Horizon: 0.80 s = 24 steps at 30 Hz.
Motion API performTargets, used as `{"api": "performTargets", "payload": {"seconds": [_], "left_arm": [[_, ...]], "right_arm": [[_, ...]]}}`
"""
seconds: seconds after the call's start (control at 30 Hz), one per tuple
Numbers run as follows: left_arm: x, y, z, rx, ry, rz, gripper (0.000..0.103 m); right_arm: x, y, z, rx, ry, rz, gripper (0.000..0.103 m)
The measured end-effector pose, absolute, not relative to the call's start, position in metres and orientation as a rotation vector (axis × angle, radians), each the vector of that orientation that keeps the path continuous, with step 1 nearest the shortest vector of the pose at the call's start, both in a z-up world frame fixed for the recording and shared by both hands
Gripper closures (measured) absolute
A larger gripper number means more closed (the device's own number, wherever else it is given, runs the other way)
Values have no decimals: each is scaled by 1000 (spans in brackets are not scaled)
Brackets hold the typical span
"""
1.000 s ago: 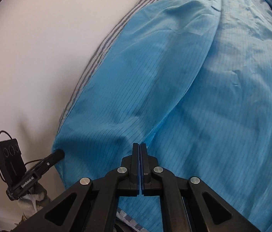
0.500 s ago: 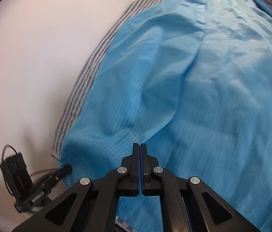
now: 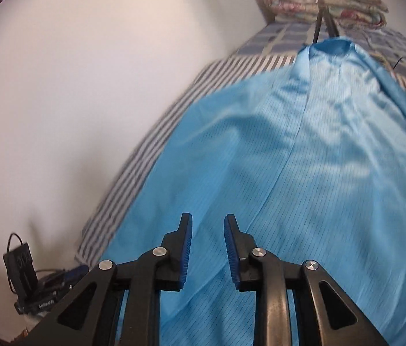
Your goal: Fold large clothes
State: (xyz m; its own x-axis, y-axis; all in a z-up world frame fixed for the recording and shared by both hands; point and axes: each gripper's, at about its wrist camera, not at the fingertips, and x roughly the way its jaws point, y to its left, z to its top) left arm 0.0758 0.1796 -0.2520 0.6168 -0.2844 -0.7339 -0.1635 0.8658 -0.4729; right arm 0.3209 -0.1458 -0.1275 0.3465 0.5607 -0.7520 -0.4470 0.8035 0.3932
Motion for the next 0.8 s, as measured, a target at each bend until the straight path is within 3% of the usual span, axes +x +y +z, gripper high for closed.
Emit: {"api": "performTargets", "payload": {"seconds": [0.4, 0.47, 0.53, 0.63, 0.8], "left_arm": [[95, 194, -289, -691, 954, -119, 48], [96, 192, -290, -669, 969, -132, 75], [99, 189, -294, -664, 995, -138, 91], [99, 187, -293, -675, 982, -142, 97], [94, 189, -285, -703, 942, -139, 98]], "right_arm": [[345, -77, -176, 33, 1101, 702, 79], [341, -66, -188, 6, 1120, 701, 79], [338, -56, -200, -18, 1138, 701, 79], [337, -43, -217, -69, 1163, 685, 79], [333, -29, -231, -170, 1173, 648, 79]]}}
